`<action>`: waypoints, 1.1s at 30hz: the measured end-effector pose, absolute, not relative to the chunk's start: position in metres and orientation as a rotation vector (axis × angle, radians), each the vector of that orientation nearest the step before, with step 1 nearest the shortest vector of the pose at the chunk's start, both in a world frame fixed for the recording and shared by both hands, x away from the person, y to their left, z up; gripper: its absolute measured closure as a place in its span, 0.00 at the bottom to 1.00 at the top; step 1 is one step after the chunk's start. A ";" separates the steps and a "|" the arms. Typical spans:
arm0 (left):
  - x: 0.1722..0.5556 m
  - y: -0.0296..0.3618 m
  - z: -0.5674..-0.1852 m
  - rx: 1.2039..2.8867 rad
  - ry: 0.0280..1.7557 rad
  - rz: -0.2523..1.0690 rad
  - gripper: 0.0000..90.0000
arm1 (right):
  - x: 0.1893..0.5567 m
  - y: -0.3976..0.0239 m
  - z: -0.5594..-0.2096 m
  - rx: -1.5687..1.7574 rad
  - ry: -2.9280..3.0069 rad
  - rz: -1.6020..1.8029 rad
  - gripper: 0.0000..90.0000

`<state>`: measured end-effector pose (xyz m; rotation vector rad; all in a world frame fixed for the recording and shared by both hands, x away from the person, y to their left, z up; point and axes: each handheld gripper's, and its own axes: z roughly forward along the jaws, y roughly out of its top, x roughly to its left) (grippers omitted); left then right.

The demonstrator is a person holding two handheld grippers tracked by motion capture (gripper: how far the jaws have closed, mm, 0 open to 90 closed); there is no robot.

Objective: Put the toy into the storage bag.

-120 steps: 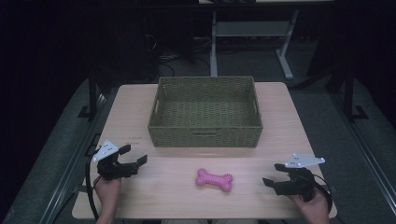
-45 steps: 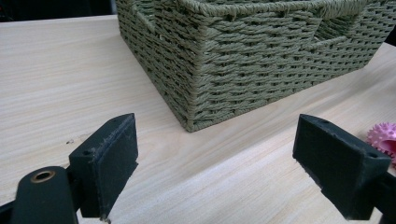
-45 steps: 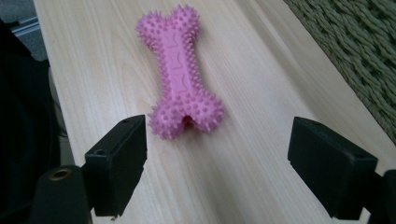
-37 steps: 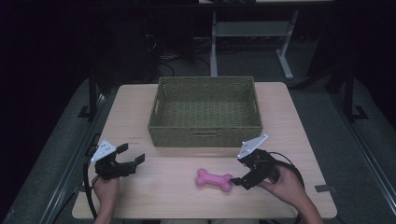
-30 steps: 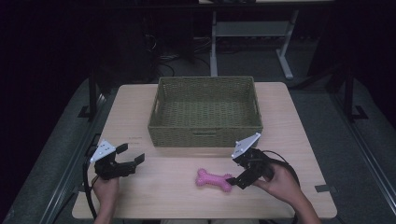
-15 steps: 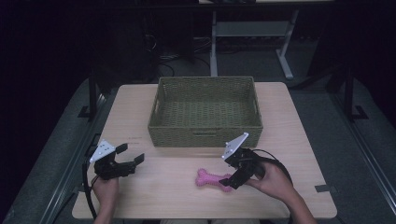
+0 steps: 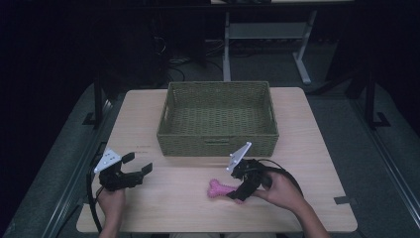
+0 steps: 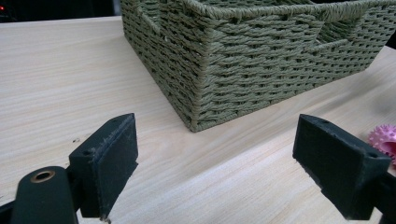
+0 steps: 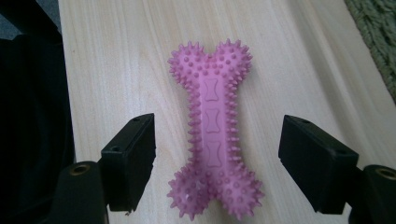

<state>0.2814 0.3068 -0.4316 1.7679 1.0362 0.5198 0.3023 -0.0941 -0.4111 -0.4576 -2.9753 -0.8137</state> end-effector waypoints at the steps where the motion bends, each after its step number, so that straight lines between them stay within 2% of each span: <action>1: 0.282 0.307 -0.432 1.768 1.037 0.518 0.15 | 0.302 -0.093 -0.412 -0.458 -2.973 -0.806 0.30; 6: 0.281 0.307 -0.432 1.766 1.036 0.519 0.15 | 0.304 -0.087 -0.419 -0.445 -2.973 -0.765 0.31; 13: 0.281 0.307 -0.432 1.767 1.035 0.517 0.15 | 0.303 -0.078 -0.425 -0.420 -2.987 -0.734 0.39; 33: 0.282 0.307 -0.432 1.767 1.036 0.512 0.15 | 0.307 -0.071 -0.436 -0.399 -2.999 -0.646 0.48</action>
